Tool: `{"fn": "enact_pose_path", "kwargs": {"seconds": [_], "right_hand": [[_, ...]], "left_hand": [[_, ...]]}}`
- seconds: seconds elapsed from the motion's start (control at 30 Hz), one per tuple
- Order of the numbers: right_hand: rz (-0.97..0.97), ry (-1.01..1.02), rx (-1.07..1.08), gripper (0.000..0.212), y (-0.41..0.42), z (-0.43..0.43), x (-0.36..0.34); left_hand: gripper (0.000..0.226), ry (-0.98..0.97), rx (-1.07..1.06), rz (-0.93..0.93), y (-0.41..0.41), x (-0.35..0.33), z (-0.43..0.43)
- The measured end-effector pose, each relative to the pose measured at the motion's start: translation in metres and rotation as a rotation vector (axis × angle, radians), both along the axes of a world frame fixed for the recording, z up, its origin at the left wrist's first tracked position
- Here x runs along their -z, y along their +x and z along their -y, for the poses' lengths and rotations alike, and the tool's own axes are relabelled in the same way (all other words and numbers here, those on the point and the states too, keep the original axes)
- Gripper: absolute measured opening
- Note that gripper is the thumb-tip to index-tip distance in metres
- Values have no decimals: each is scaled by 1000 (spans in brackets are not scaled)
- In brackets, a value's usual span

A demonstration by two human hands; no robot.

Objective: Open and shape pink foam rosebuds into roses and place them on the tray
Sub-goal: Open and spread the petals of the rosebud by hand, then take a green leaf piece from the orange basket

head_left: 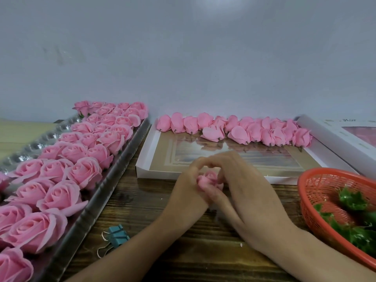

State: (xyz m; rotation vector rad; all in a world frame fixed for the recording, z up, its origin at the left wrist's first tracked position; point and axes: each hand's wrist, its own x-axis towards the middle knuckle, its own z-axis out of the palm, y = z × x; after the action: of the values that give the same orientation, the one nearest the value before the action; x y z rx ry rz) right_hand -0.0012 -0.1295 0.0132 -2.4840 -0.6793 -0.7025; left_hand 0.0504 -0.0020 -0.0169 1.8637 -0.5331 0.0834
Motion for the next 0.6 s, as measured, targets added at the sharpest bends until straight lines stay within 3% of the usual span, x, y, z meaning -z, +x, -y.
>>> {"fn": "enact_pose_path", "kwargs": {"seconds": [0.13, 0.23, 0.3, 0.4, 0.53, 0.6], "right_hand": [[155, -301, 216, 13, -11, -3, -43], [-148, -414, 437, 25, -15, 21, -80], [-255, -416, 541, 22, -14, 50, -94], [-385, -382, 602, 27, 1, 109, -100], [-779, -361, 639, 18, 6, 174, -99], [-949, -337, 698, 40, 14, 200, -97]], "left_hand": [[11, -132, -42, -25, 0, 0, -2], [13, -92, -44, -11, -1, 2, -3], [10, -93, -47, -28, -1, 1, -3], [8, -54, -52, -48, -2, 0, -3], [9, -62, -62, -70, -2, -1, -3], [9, -69, -75, -77, -2, -1, -3]]}}
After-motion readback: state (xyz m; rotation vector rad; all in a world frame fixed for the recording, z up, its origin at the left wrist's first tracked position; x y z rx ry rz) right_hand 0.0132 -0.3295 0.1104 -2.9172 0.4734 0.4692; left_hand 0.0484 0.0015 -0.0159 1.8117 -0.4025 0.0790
